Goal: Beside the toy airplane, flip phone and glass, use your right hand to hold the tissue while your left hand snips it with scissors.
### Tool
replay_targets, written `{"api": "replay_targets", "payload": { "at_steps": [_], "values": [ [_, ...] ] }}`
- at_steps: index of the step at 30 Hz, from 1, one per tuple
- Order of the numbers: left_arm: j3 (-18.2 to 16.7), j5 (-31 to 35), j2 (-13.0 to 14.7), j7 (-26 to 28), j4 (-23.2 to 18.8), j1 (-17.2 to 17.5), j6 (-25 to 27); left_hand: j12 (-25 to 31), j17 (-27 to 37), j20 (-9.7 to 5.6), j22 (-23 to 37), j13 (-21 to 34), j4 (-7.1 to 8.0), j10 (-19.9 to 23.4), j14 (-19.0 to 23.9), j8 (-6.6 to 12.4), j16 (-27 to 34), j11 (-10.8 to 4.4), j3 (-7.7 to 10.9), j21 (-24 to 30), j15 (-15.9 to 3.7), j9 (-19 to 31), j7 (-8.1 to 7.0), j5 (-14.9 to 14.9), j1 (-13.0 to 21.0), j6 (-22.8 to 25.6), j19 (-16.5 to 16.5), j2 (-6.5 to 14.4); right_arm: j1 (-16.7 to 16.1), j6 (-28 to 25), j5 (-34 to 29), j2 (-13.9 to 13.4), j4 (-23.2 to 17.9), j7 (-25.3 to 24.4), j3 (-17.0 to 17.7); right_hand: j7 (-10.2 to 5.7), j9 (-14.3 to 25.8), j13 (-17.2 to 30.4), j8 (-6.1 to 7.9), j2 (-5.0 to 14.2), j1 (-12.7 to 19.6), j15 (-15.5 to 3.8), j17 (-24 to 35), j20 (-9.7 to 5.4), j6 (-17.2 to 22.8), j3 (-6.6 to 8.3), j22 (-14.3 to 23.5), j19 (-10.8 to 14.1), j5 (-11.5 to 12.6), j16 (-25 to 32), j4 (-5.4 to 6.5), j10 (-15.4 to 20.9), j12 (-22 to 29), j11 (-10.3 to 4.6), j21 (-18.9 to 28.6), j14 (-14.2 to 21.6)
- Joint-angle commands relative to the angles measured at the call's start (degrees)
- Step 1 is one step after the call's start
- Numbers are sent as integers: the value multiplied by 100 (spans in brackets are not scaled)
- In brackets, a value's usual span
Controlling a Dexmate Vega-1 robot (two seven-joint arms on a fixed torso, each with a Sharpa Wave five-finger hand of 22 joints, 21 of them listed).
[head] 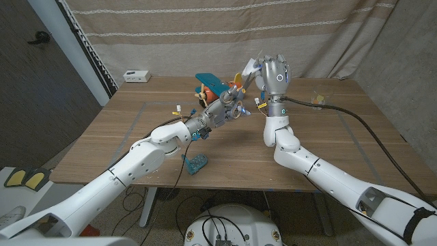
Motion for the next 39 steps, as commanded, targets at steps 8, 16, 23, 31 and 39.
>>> {"api": "replay_targets", "payload": {
  "at_steps": [8, 16, 23, 31, 39],
  "values": [
    [-4, 24, -36, -27, 67, -31, -66, 32, 37, 8, 11, 641, 31, 314, -9, -3, 0, -315, -18, -6, -709, 18, -1, 18, 58, -12, 41, -4, 2, 61, -48, -15, 58, -44, -21, -28, 65, 886, 47, -61, 15, -158, 68, -788, -32, 125, 25, -63, 97, -39, -2, 588, 223, -25, 96, 12],
    [13, 74, -60, -59, 113, -55, -125, 38, 40, 5, 13, 648, 39, 321, -7, -3, 2, -316, -16, -9, -709, 22, -13, 19, 59, -6, 46, 0, -26, 133, -32, -55, 53, -71, -13, -25, 100, 891, 63, -77, -17, -160, 71, -783, -44, 189, 25, -91, 139, -88, 3, 587, 207, -40, 129, 5],
    [34, 126, -64, -86, 133, -90, -137, 19, 42, 11, 14, 638, 47, 290, -22, -23, -5, -316, -17, -17, -708, 10, -11, 19, 53, -30, 35, -1, -56, 107, -26, -72, 41, -104, 31, -36, 123, 925, 73, -98, -26, -160, 74, -794, -54, 241, 27, -96, 161, -119, -7, 607, 220, -40, 163, 12],
    [70, 346, -48, -61, 123, -123, -246, 13, 43, 13, 15, 641, 56, 274, -44, -30, -14, -316, -18, -24, -708, 11, -28, 19, 50, -36, 31, -2, -171, 4, -77, -139, -179, -66, 76, -28, 153, 937, 88, -126, -53, -161, 86, -787, -61, 297, 22, -117, 187, -142, -6, 613, 210, -48, 192, 31],
    [57, 322, -74, -40, 149, -101, -258, 9, 44, 11, 16, 640, 67, 265, -55, -33, -19, -316, -19, -29, -708, 15, -21, 19, 41, -39, 31, -3, -234, -4, -98, -154, -256, -49, 103, -40, 181, 934, 101, -149, -74, -161, 113, -790, -69, 357, 20, -124, 207, -153, -8, 617, 188, -61, 226, 54]
  ]
}}
